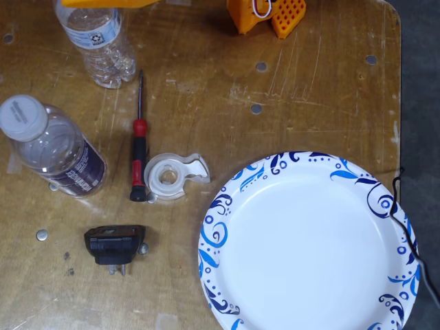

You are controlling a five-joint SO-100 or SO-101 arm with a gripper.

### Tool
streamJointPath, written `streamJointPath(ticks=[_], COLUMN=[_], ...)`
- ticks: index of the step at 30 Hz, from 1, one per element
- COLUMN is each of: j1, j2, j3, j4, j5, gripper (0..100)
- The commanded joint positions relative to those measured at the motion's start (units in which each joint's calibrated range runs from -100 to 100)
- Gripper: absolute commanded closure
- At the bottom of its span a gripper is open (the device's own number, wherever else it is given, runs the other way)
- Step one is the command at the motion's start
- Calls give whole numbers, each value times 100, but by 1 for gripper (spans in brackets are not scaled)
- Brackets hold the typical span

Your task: Move the bottles to the plate

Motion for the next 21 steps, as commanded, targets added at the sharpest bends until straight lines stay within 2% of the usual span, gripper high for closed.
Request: streamJointPath(ticks=[1,7,15,21], j1=[73,181,461,461], j2=[11,70,70,78], j3=[-320,-311,-239,-149], j4=[-102,-102,-111,-111], j5=[-30,-30,-30,-30], gripper=[72,77,95,97])
